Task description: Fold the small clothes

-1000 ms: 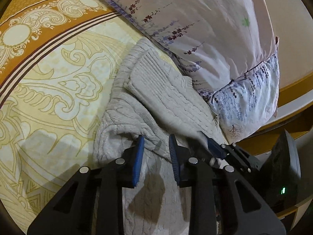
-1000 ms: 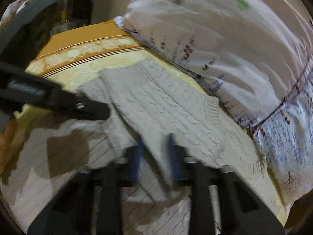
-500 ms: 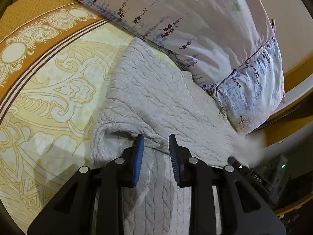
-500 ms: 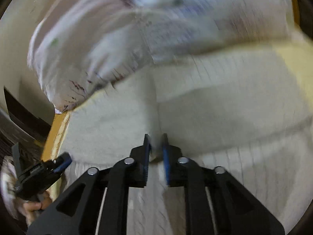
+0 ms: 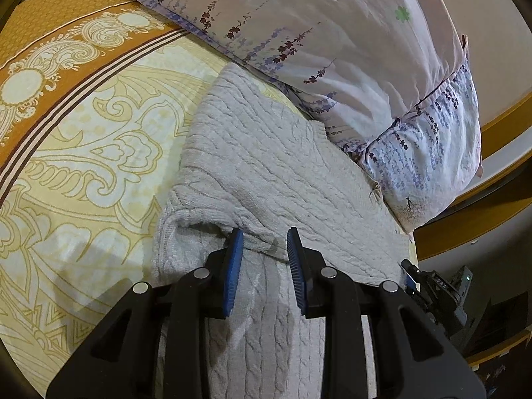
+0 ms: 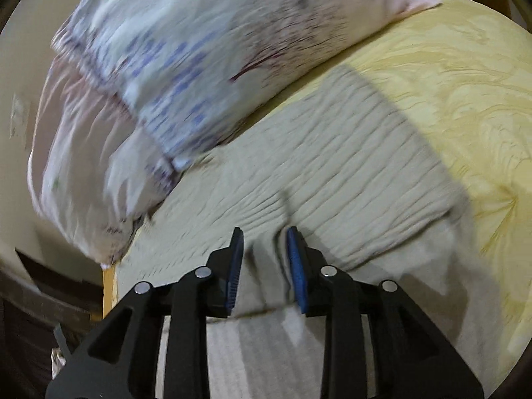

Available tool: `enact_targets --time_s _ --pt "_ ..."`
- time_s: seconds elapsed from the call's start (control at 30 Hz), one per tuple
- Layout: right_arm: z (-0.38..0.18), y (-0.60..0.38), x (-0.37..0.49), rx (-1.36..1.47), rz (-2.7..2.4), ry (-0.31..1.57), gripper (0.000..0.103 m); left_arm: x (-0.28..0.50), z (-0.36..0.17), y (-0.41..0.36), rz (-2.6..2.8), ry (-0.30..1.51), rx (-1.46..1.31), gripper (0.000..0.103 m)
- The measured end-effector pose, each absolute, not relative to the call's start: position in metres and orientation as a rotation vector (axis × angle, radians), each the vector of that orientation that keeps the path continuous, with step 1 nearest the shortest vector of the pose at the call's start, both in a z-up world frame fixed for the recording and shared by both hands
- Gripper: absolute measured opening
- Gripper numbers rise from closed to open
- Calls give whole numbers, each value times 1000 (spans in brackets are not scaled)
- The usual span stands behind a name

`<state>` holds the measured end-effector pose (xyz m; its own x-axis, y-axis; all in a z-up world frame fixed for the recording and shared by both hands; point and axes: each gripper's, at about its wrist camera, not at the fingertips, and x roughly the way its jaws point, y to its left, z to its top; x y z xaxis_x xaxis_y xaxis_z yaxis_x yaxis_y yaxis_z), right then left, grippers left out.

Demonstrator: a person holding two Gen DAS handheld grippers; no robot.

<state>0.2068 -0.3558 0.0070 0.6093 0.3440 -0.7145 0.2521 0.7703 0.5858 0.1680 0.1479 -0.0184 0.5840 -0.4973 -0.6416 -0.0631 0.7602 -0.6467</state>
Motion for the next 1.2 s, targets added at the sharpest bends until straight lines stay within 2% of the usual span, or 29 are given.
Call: enact_targets --time_s 0.07,0.2,0.27,0.33,0.43,0.6,0.7,0.73,0.8,1.2 --pt "10 -352 215 654 62 953 6 169 -18 147 -277 928 -676 31" --pt "40 -336 218 533 128 879 4 169 -14 142 -285 927 -656 41" --pt "58 -329 219 485 133 829 4 169 -11 139 -296 926 -647 52" --pt "75 -332 220 455 119 763 4 167 -8 137 -315 922 -648 58" --pt "79 -342 228 366 12 756 4 160 -1 137 -361 884 -644 59" --pt "34 -357 250 356 -67 937 4 145 4 147 -364 855 -619 59" --pt "29 -365 246 389 -52 952 10 136 3 158 -365 853 -621 59" --pt "30 -368 244 410 -41 955 18 132 3 162 -372 850 -621 58" --pt "36 -379 230 465 -11 950 50 123 4 168 -381 844 -619 58" --pt "38 -430 100 560 37 955 51 70 -2 188 -423 836 -602 58"
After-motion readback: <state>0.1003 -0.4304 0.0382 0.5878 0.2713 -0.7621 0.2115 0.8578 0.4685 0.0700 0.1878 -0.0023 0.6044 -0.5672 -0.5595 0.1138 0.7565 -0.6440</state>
